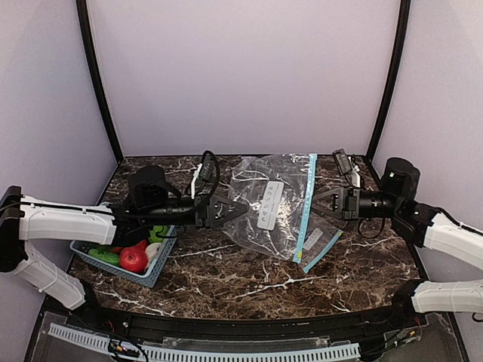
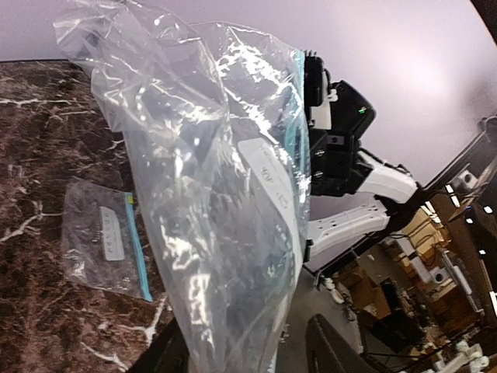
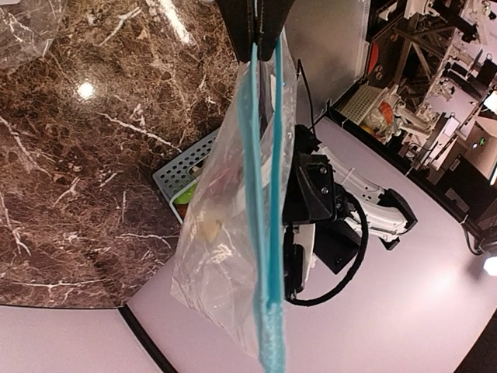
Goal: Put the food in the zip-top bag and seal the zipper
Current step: Pass from the left arm to the right, then open the zipper food storage bag at the center of the board.
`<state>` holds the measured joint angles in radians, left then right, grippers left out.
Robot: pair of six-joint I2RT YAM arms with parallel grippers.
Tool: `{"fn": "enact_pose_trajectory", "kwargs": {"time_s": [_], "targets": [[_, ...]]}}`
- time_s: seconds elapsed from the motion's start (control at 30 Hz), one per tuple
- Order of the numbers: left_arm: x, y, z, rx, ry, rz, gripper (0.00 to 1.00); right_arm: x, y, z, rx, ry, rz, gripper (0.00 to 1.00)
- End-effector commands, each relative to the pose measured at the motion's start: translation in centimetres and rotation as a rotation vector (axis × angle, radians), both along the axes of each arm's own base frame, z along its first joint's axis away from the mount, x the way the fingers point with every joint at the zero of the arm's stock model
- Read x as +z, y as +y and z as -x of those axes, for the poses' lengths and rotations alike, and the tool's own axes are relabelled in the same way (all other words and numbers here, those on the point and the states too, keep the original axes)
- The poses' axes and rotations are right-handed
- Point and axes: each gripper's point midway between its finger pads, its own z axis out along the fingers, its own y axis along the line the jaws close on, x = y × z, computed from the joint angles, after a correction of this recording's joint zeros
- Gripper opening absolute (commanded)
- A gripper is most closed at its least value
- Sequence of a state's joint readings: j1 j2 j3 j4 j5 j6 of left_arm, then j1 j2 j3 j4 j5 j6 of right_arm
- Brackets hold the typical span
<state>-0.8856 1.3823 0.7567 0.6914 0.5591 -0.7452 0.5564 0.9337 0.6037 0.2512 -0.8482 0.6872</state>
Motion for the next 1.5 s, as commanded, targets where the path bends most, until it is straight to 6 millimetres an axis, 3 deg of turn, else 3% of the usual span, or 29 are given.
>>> {"fn": "enact_pose_trajectory", "kwargs": {"time_s": [0.0, 0.1, 0.23, 0.33, 0.43, 0.53, 0.57, 0.63, 0.77, 1.07, 1.2, 1.33, 1.47], "targets": [[-3.8, 2.1, -2.0, 0.166, 0.0, -0.26, 0.66, 0.3, -0.8, -1.5, -0.122, -0.024, 0.084, 0.0], [-4.2, 4.0, -3.4, 0.271, -0.034, -0.4, 0.77, 0.1, -1.4, -2.2, -0.171, -0.025, 0.149, 0.0], [-6.5, 8.2, -5.2, 0.467, -0.024, -0.611, 0.87, 0.0, -2.3, -3.1, -0.241, -0.023, 0.254, 0.0], [-6.7, 8.7, -5.3, 0.506, 0.006, -0.607, 0.89, -0.6, -2.7, -3.4, -0.275, -0.004, 0.298, 0.0], [-5.9, 6.7, -4.9, 0.466, 0.002, -0.544, 0.89, -1.4, -2.4, -3.4, -0.274, 0.027, 0.3, 0.0], [-5.6, 2.5, -3.1, 0.332, -0.011, -0.49, 0.89, -2.9, -1.2, -3.2, -0.253, 0.06, 0.313, 0.0], [-3.9, 0.7, -2.3, 0.28, -0.03, -0.431, 0.89, -3.4, -0.7, -3.1, -0.244, 0.071, 0.321, 0.0], [-4.2, -2.2, -1.5, 0.204, -0.031, -0.407, 0.89, -4.5, 0.4, -3.3, -0.237, 0.097, 0.337, 0.0], [-3.5, -5.3, -0.5, 0.118, -0.019, -0.325, 0.9, -5.8, 1.8, -3.5, -0.249, 0.141, 0.35, 0.0], [-5.1, -7.2, -0.2, 0.063, 0.051, -0.267, 0.94, -6.8, 3.7, -4.0, -0.256, 0.167, 0.384, 0.0], [-7.0, -7.4, -0.9, 0.093, 0.059, -0.331, 0.94, -6.7, 4.3, -4.3, -0.258, 0.163, 0.398, 0.0], [-9.1, -6.8, -2.2, 0.164, 0.064, -0.434, 0.89, -6.5, 4.6, -4.4, -0.258, 0.162, 0.398, 0.0], [-9.9, -6.6, -2.9, 0.202, 0.068, -0.473, 0.78, -7.1, 4.6, -4.4, -0.266, 0.177, 0.413, 0.0]]}}
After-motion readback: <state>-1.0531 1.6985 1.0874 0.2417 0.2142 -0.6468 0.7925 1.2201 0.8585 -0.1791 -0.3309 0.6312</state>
